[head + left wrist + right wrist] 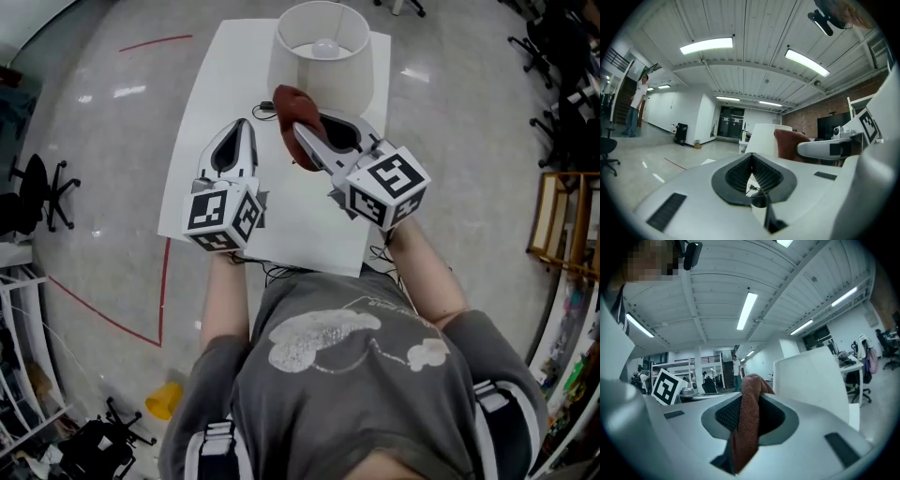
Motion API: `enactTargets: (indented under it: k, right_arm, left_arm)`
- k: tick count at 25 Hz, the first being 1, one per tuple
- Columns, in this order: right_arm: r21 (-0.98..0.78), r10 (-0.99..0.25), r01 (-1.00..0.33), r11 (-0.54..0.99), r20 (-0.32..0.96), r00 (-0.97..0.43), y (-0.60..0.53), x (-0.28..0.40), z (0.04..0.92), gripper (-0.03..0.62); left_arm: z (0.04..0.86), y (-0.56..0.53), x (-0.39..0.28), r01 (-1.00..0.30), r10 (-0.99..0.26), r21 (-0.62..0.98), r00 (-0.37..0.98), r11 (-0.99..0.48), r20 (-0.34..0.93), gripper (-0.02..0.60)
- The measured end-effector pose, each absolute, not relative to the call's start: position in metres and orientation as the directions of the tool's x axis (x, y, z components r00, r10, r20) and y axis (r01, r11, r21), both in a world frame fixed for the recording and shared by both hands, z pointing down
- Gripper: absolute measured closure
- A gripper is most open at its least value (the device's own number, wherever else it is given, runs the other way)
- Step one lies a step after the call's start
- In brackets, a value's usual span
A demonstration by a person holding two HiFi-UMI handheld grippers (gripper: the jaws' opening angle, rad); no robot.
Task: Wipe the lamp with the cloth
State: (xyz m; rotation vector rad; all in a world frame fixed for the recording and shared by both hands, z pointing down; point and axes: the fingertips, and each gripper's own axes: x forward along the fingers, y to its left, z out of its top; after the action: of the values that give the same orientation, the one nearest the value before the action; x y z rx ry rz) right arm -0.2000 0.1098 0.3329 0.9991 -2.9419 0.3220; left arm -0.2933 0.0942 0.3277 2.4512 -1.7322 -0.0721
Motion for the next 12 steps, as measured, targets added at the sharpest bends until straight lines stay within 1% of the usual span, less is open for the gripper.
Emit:
enactTargets:
  k: [5,12]
  right_arm:
    - [-0.162,-0.582,-0.578,0.800,0.024,-0.813,0.100,-0.218,0.302,0.508]
    - [-0.191,-0.679,-0.663,0.724,-0.026,-0.734,0.067,-0.224,0.278,0.508]
  left_arm:
    - [0.304,0.090,-0.305,-0.941,-0.948,0.119,0.319,-0.317,-0.007,0.574]
    - [0.302,0.077,-0.320,-0.933,-0.941,0.124,0.339,-0.338,-0.018,0.574]
